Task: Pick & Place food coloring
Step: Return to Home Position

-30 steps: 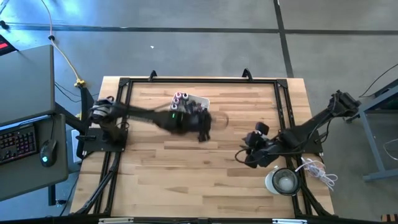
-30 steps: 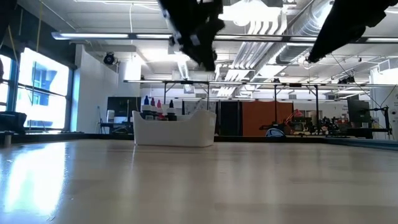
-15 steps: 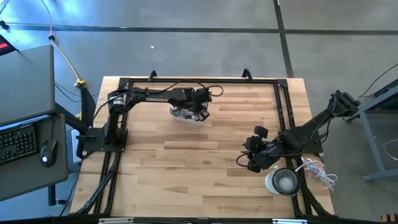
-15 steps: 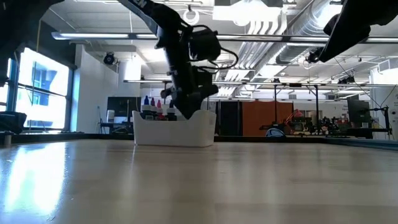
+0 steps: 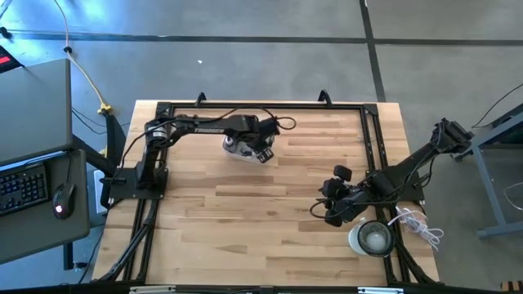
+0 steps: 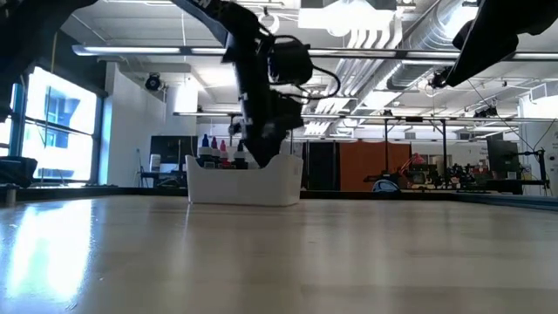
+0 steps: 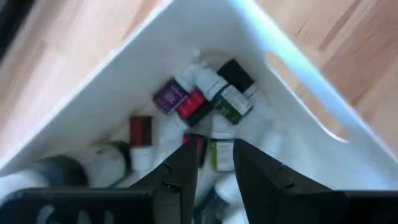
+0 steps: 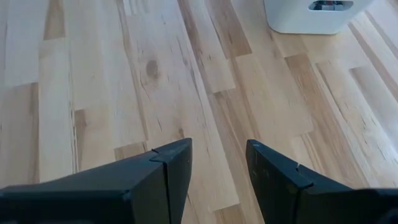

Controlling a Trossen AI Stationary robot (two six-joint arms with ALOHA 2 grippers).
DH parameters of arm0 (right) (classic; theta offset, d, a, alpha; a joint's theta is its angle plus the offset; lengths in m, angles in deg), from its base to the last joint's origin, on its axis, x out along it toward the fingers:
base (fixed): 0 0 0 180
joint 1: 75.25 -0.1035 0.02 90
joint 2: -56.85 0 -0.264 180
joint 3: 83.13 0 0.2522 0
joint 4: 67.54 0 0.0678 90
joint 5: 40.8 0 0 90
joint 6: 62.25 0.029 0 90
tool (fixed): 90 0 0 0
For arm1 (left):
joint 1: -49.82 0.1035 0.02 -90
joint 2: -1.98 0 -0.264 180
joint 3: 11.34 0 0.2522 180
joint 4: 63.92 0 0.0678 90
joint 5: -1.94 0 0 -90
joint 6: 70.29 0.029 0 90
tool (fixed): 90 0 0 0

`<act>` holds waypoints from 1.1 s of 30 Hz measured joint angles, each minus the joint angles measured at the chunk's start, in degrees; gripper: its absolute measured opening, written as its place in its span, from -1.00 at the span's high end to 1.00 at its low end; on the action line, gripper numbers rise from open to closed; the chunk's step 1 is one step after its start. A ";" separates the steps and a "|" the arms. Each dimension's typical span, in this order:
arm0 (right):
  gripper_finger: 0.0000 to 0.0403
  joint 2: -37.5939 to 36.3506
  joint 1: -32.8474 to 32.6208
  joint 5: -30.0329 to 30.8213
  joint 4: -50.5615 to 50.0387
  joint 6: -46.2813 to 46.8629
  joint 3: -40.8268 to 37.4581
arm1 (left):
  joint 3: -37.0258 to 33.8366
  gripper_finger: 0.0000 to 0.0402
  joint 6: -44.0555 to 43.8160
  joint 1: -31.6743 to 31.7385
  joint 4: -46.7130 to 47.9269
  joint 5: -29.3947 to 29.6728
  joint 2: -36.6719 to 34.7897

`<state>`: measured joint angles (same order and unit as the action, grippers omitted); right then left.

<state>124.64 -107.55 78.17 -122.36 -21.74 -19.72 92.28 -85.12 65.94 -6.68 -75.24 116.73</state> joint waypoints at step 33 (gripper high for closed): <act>0.27 0.02 -16.59 15.87 -11.61 17.37 0.00 | 11.09 0.51 -5.66 -22.11 43.26 13.17 -31.70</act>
<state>124.66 -124.14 94.04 -133.97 -4.37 -19.72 103.37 -90.78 43.83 36.58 -62.07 85.03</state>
